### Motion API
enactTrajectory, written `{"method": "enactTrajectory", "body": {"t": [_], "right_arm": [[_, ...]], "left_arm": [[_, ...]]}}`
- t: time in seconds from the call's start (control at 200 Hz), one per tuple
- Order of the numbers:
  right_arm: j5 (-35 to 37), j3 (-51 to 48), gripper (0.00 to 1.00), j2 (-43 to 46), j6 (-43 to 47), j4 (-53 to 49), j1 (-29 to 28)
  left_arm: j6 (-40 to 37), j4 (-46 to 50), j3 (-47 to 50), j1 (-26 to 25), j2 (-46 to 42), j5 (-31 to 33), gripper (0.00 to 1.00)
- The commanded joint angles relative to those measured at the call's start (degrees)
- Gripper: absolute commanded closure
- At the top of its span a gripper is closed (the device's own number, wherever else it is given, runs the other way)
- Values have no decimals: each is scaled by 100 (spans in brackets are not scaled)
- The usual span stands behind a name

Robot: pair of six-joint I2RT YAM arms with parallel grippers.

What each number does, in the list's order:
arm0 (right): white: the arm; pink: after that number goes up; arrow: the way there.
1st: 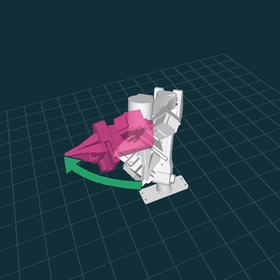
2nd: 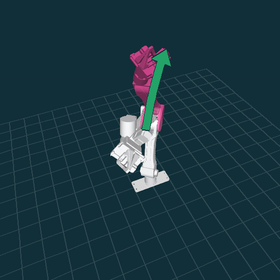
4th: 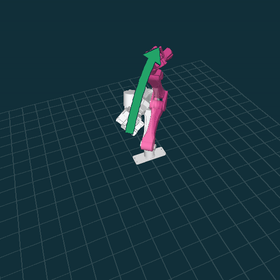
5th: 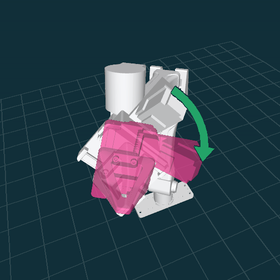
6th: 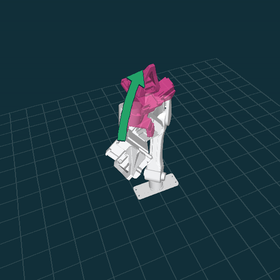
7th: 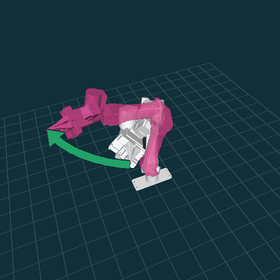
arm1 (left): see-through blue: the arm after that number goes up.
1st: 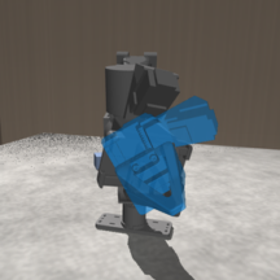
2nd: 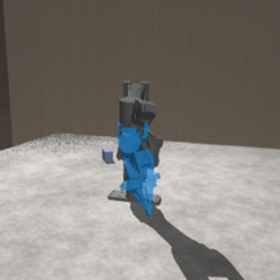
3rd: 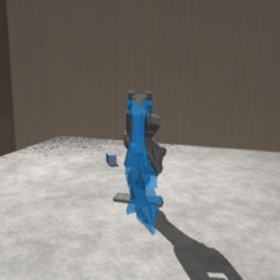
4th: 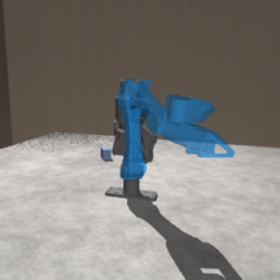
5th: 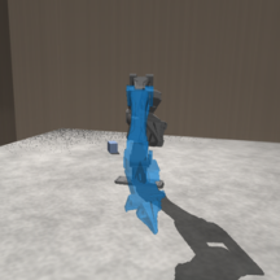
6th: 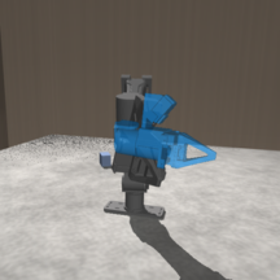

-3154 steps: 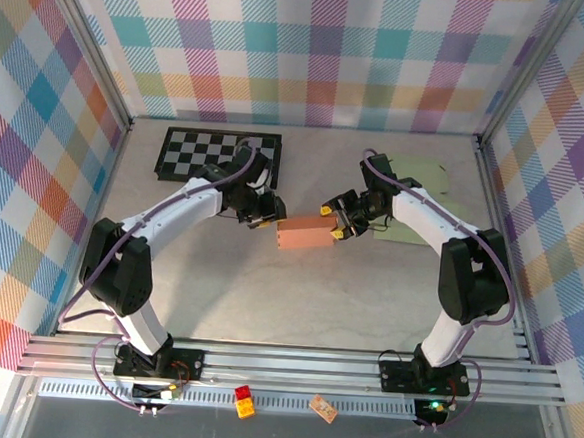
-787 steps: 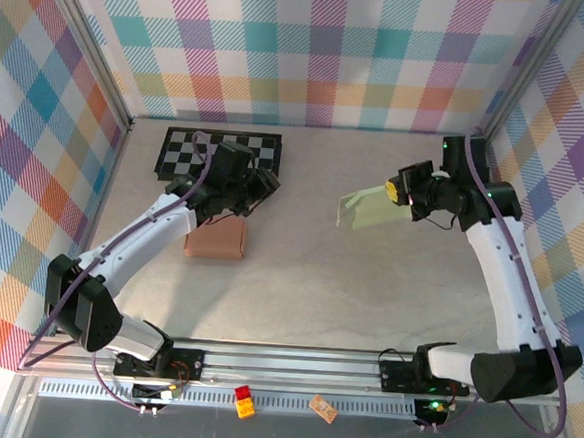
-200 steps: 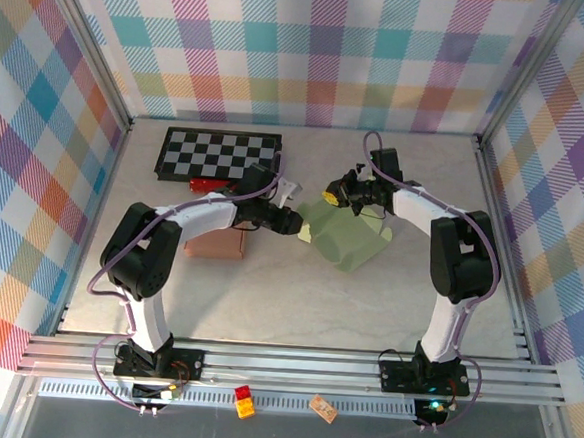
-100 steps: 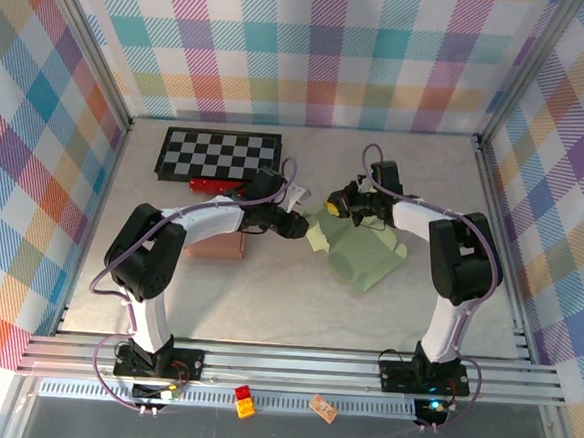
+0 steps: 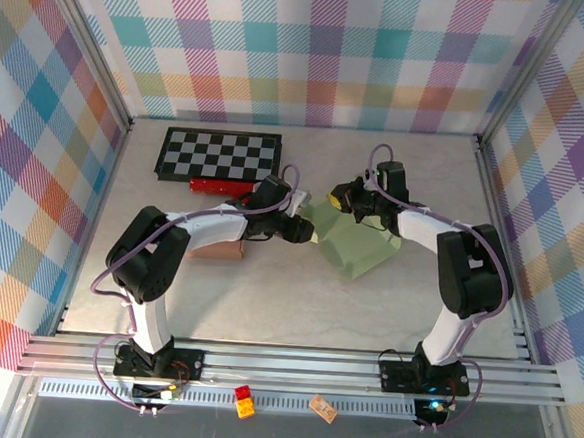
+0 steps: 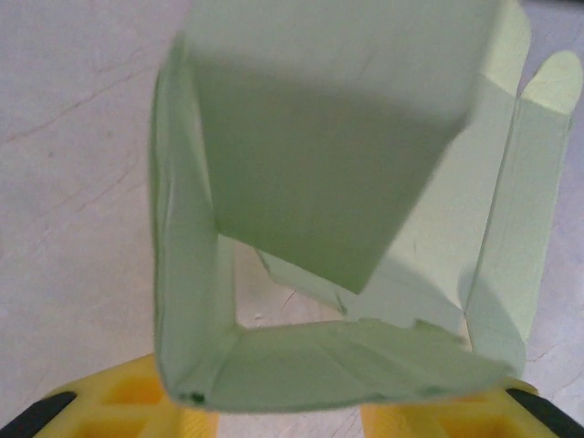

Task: Fold the paper box

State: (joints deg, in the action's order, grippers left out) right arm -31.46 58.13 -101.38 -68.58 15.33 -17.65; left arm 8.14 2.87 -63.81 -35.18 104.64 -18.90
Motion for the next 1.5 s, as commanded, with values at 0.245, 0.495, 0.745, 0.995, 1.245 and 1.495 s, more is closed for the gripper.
{"method": "enactTrajectory", "body": {"t": [0.245, 0.495, 0.745, 0.995, 1.245, 1.495], "right_arm": [[-140, -490, 100, 164, 134, 815, -38], [-261, -821, 100, -61, -137, 1983, 7], [-367, -913, 100, -88, -253, 2322, 33], [-537, -941, 100, -201, -337, 2482, 72], [-841, -1024, 100, -338, -407, 2750, 209], [-932, -1155, 100, -558, -515, 3054, 236]], "left_arm": [[-287, 213, 17, -33, -364, 77, 66], [-600, 433, 451, -24, -934, -170, 76], [-443, 107, 514, 197, -807, 283, 69], [-639, 29, 458, 397, -810, 313, 68], [-1156, 306, 260, 441, -522, -84, 71], [-1210, 201, 123, 424, -221, -168, 69]]}}
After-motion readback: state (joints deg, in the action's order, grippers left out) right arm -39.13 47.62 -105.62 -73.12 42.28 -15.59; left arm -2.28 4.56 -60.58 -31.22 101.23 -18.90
